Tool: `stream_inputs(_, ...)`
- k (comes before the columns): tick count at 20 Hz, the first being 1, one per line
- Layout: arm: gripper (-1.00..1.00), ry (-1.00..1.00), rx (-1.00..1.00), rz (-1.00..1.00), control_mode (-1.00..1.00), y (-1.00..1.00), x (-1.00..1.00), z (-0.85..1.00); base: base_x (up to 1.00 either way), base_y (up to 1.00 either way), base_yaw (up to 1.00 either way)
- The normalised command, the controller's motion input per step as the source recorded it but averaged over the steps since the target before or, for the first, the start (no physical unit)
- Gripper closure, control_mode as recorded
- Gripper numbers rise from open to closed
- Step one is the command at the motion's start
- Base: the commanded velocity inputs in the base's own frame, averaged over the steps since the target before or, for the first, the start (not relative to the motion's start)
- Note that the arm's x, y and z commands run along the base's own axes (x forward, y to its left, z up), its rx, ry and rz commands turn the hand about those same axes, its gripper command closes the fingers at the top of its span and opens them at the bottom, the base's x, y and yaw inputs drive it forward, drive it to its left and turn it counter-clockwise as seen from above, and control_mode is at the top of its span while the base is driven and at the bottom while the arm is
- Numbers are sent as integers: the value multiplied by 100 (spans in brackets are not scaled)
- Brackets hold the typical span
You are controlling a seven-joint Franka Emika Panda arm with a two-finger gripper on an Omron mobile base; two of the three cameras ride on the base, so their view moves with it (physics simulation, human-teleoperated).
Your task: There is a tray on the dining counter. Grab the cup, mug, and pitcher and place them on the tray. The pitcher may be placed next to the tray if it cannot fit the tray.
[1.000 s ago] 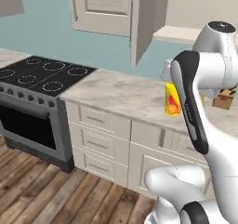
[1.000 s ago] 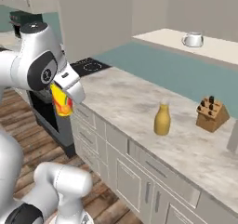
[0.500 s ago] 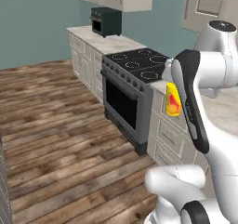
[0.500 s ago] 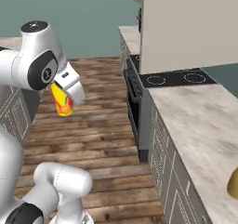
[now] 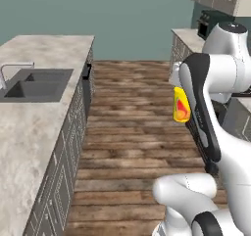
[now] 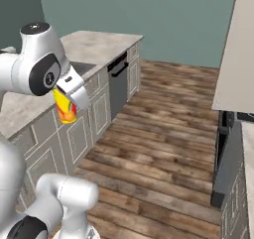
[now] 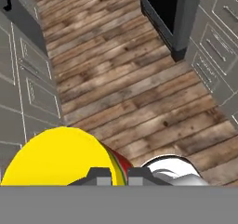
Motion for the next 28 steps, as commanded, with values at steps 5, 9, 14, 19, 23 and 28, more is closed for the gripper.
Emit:
stream_inputs(5,100,0,0,0,100,0,0,0,33,-14,66)
stream_inputs(9,100,0,0,0,100,0,0,0,14,-13,59)
stream_inputs(14,100,0,0,0,100,0,0,0,-1,1,61)
stream_inputs(19,100,0,0,0,100,0,0,0,-13,23,72)
stream_inputs(23,100,0,0,0,100,0,0,0,-18,51,70)
stream_inputs(28,100,0,0,0,100,0,0,0,-9,61,64)
